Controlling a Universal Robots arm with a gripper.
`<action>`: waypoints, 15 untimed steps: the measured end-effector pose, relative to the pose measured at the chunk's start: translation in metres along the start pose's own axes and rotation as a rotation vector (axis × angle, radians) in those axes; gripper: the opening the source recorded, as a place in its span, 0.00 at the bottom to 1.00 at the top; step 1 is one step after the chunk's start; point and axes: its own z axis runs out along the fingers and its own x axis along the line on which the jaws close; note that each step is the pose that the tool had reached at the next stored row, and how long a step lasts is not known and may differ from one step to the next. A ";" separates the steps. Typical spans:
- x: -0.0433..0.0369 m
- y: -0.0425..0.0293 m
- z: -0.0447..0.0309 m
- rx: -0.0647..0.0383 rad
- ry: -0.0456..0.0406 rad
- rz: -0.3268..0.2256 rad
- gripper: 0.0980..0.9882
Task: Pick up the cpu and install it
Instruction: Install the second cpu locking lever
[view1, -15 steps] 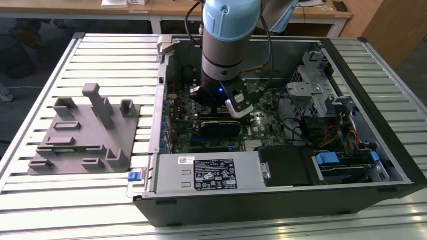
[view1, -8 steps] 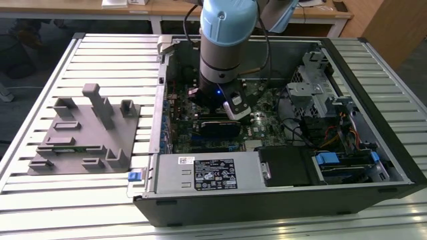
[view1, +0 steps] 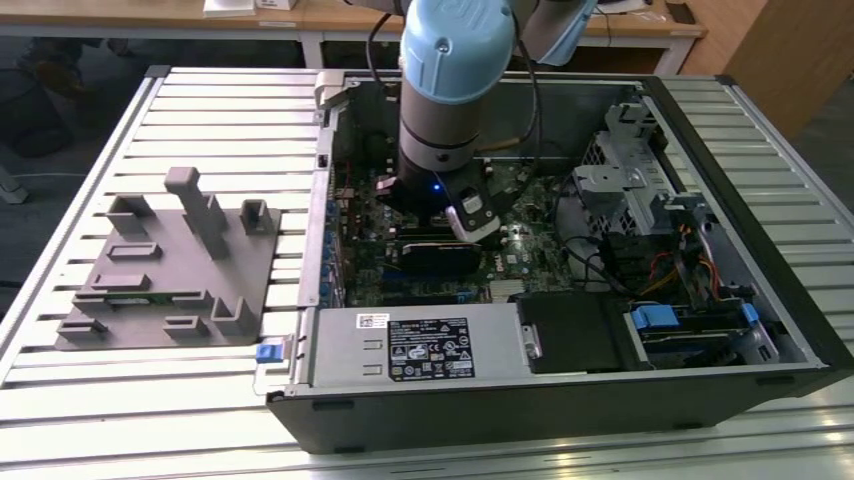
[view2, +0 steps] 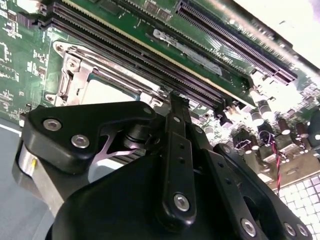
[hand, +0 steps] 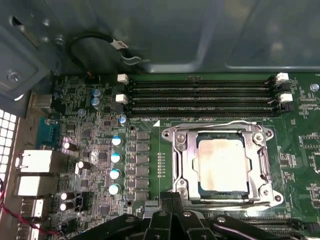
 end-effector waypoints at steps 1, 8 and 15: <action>0.0002 -0.0001 0.0002 -0.004 0.0001 0.000 0.01; 0.0020 -0.0010 0.0033 -0.020 0.0005 0.000 0.01; 0.0030 -0.0014 0.0046 -0.019 0.0004 0.000 0.01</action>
